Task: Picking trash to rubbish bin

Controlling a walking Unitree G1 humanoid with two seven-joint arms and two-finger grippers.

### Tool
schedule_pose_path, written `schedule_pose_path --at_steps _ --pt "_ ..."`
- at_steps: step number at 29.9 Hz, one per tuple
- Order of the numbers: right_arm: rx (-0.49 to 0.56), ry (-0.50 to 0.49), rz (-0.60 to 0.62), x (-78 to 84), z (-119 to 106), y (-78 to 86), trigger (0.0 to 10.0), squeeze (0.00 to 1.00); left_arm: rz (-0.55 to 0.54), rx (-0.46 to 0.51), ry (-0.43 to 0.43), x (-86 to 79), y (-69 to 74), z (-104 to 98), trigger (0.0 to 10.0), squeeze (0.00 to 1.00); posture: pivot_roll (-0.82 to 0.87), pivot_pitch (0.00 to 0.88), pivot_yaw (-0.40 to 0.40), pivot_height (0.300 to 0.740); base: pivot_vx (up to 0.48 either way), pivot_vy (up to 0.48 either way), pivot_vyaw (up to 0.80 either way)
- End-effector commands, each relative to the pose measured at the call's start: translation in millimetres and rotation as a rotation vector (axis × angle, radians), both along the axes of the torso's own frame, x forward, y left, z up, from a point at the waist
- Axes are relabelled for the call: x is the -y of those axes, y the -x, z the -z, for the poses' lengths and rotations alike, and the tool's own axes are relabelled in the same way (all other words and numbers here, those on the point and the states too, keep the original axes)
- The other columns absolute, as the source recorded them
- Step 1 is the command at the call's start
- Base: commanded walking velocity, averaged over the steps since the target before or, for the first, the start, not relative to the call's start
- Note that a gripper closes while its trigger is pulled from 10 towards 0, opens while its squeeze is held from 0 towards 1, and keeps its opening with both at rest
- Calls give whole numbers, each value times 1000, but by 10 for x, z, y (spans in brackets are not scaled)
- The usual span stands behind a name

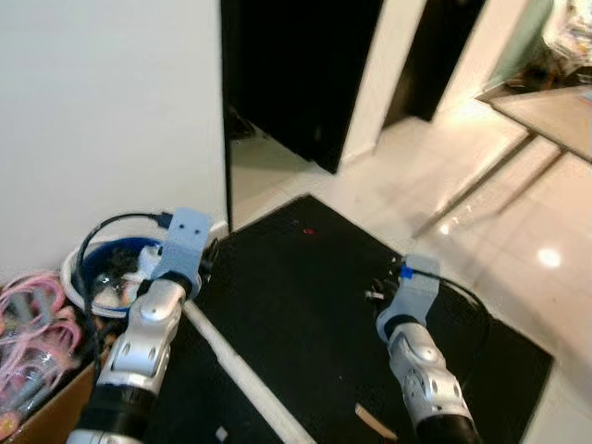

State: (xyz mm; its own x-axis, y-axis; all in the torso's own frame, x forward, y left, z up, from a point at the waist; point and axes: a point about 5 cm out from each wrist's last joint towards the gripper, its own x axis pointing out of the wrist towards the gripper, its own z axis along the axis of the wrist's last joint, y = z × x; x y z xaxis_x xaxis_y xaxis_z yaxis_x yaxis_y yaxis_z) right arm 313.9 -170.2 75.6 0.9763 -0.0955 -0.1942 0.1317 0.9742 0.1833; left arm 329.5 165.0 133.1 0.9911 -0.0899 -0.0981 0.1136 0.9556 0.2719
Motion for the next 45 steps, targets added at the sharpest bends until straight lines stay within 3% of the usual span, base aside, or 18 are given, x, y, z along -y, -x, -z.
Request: schedule_pose_path --at_steps 1,31,45 --pt "-19 0 11 36 36 20 10000 0 7 -6 6 23 4 15 10000 0 -33 63 -39 740 0 0 -800" --pt "-25 5 14 63 60 59 10000 0 -17 -10 22 -42 31 32 10000 0 -38 58 -35 740 0 0 -800" --pt "-29 4 17 73 67 49 10000 0 23 -14 18 16 63 44 10000 0 -18 59 -47 740 0 0 -800"
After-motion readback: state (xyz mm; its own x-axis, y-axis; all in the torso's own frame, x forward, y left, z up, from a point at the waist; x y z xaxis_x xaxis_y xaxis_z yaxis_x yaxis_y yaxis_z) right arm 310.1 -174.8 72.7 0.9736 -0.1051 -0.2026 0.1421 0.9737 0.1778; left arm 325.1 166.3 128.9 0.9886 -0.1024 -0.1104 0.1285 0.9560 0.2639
